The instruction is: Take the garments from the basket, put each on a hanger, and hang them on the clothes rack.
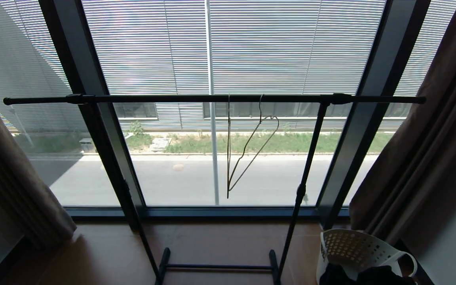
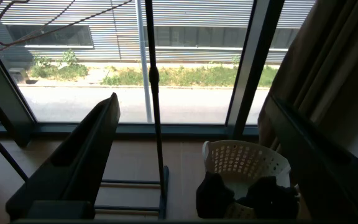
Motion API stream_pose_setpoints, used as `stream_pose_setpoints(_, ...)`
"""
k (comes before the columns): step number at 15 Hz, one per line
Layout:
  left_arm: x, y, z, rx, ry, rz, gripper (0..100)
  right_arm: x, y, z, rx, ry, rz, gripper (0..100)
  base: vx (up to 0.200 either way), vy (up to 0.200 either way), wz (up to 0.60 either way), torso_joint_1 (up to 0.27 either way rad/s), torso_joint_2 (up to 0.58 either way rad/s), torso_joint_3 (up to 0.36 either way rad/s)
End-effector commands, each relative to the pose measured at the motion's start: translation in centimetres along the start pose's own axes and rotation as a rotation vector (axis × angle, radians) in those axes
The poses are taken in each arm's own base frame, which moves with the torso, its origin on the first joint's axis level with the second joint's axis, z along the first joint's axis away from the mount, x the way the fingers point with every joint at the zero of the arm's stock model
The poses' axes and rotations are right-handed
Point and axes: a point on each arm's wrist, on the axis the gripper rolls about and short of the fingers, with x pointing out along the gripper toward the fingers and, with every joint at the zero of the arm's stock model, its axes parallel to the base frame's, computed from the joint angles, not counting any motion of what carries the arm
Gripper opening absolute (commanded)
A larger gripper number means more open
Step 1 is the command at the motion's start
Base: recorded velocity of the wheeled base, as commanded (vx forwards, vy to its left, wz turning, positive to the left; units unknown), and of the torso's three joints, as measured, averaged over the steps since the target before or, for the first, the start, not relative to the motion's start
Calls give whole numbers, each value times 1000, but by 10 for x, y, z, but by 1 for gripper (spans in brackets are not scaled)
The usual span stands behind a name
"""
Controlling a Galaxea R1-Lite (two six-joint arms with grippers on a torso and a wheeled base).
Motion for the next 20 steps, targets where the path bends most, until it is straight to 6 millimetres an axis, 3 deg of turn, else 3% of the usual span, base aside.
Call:
stream_pose_setpoints(1,0,0,0,0,0,-1,100,0,0,0,-1,2,0,100,0,0,0,0,0,0)
stream_pose_setpoints(20,0,0,0,8,1,-7,100,0,0,0,-7,0,-3,100,0,0,0,-11,29,16)
